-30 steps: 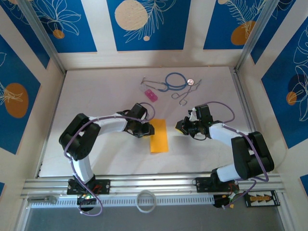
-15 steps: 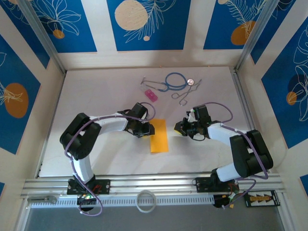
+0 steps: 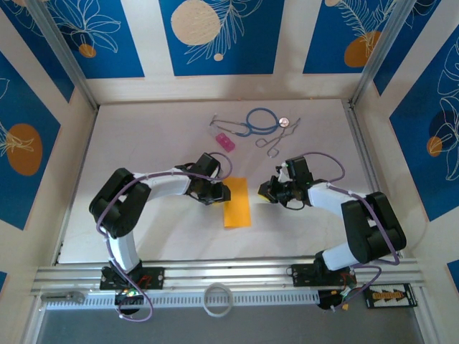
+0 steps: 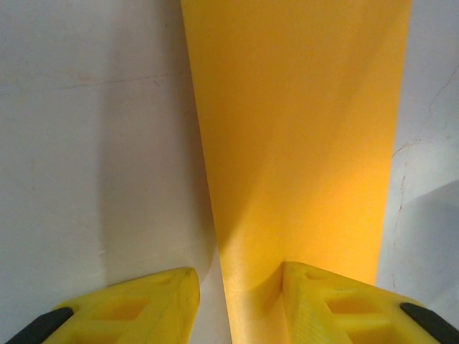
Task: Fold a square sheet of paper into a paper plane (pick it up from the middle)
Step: First fold the square sheet of paper in half at the center of the table.
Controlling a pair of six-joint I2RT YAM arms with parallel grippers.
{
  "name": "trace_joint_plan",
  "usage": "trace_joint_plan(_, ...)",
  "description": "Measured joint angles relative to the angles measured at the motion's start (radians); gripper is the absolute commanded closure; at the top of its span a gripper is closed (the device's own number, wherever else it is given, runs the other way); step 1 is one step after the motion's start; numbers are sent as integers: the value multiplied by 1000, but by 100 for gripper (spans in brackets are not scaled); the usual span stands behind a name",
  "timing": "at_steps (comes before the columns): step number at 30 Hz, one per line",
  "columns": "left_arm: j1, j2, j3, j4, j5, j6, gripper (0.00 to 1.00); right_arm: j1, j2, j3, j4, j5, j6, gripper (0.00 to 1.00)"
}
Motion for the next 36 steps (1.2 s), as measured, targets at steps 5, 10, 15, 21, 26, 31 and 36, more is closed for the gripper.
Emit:
trace_joint_plan(5, 0, 0, 0, 0, 0, 0, 60, 21, 15, 17, -5, 0, -6, 89)
trace_joint_plan(10, 0, 0, 0, 1, 0, -1, 60, 48, 30, 51, -26, 14, -19, 89)
trace_joint_plan(15, 0, 0, 0, 1, 0, -1, 60, 61, 33, 61, -43, 20, -28, 91)
trace_joint_plan(21, 0, 0, 0, 2, 0, -1, 60, 106, 76, 127, -92, 44, -66, 96)
trace_joint_plan(26, 0, 0, 0, 2, 0, -1, 60, 151, 110, 169, -134, 81, -83, 97)
trace_joint_plan(31, 0, 0, 0, 2, 0, -2, 60, 174, 134, 192, -154, 102, -84, 100)
trace_joint_plan(36, 0, 0, 0, 3, 0, -2, 60, 202, 186, 240, -180, 121, -91, 100)
